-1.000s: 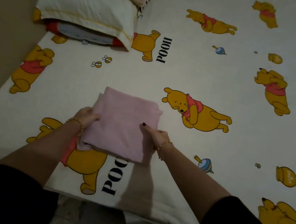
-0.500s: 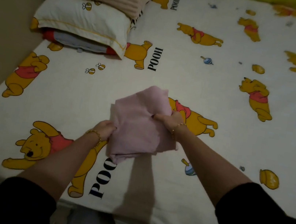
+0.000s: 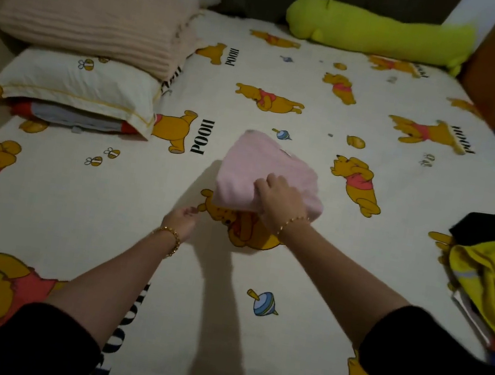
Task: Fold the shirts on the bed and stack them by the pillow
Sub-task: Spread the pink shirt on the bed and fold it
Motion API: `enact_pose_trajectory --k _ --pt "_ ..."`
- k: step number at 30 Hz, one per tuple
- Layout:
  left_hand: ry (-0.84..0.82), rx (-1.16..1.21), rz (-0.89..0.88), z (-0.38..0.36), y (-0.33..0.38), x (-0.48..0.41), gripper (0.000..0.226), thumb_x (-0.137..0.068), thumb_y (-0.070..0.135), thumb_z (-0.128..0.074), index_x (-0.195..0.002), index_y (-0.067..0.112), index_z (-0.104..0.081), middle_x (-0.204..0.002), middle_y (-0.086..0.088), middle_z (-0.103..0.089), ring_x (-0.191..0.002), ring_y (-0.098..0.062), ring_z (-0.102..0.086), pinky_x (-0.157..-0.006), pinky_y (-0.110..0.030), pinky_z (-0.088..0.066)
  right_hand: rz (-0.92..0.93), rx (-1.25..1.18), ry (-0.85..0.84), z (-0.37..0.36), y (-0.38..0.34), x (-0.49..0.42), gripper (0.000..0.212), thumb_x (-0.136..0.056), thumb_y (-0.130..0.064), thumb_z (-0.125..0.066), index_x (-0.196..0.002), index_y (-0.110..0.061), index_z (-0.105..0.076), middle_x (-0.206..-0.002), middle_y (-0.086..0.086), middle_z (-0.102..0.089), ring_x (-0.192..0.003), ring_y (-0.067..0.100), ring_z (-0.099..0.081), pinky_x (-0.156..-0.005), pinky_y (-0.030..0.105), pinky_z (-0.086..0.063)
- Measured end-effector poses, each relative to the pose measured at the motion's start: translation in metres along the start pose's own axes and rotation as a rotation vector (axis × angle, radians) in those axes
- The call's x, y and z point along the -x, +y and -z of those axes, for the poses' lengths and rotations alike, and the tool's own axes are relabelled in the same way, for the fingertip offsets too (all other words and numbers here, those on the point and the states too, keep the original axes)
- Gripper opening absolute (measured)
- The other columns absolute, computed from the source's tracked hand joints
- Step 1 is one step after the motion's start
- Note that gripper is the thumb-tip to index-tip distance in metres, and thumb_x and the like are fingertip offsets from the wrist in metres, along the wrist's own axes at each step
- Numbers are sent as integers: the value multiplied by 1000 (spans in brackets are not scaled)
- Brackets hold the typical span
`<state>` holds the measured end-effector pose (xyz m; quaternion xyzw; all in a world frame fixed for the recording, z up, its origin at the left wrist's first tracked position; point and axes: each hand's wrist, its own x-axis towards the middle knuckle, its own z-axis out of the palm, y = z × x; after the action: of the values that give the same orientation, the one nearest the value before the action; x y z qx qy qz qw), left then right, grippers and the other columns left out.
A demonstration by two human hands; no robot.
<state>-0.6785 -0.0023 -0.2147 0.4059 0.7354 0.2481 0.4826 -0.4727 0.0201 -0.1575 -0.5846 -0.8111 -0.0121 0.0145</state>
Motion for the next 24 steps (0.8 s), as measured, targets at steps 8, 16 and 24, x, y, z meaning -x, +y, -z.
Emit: enact_pose_trajectory --k 8,16,24 --pt "-30 -176 25 -43 -51 12 31 -90 12 -52 -120 10 -58 -118 -10 -62 -107 -26 -57 -89 -30 -44 -149 -332 -273 -139 -14 97 33 -86 -22 -52 -118 -18 -50 -124 5 -47 -116 27 -46 -90 40 -42" --pt "9 -179 86 -71 -29 2 38 -92 29 -57 -118 2 -60 -120 -15 -62 -110 -31 -56 -91 -32 -42 -998 -725 -148 -130 36 73 36 -93 -27 -51 -119 -1 -49 -122 18 -54 -112 34 -52 -91 42 -47" --pt "126 16 -33 -72 -29 2 25 -97 29 -47 -88 7 -54 -79 -7 -56 -77 -23 -48 -59 -28 -35 -1035 -1118 168 -123 55 83 31 -96 -29 -50 -72 -10 -50 -72 8 -54 -72 22 -49 -63 31 -37"
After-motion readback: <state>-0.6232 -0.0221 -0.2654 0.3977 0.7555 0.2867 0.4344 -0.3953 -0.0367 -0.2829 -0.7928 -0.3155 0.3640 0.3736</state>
